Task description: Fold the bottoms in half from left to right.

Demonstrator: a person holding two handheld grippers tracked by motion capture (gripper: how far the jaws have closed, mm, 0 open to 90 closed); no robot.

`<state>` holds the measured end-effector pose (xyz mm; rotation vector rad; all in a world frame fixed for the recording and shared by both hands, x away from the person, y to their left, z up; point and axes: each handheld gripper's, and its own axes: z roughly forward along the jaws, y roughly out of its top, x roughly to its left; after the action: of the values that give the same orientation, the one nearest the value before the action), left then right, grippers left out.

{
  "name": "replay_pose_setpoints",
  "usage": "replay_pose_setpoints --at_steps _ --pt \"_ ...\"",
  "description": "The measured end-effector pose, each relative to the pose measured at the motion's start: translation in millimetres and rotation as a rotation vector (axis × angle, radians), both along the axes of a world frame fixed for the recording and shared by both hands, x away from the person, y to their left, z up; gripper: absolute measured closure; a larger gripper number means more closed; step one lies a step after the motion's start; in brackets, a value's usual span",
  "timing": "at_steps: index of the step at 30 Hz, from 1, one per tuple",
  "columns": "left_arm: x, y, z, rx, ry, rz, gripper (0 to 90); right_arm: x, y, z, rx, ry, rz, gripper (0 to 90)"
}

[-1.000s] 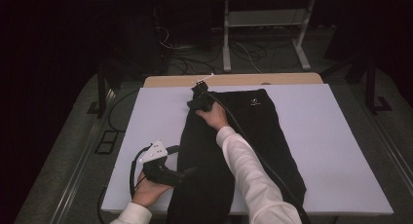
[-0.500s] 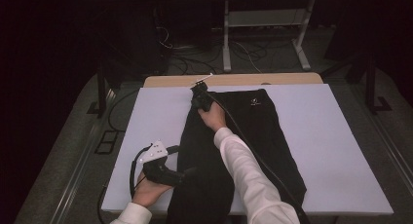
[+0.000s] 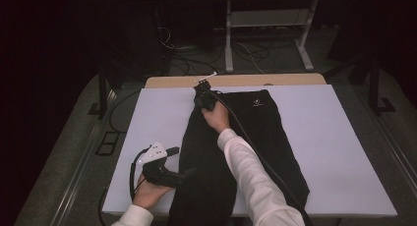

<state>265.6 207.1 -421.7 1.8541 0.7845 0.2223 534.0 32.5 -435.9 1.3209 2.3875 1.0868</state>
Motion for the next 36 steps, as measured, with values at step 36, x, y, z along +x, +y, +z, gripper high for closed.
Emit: replay_pose_setpoints --at_steps 36 --pt "-31.9 21.9 -0.9 0.148 0.138 -0.019 0.0 -18.9 -18.1 19.8 0.072 -0.074 -0.008 87.1"
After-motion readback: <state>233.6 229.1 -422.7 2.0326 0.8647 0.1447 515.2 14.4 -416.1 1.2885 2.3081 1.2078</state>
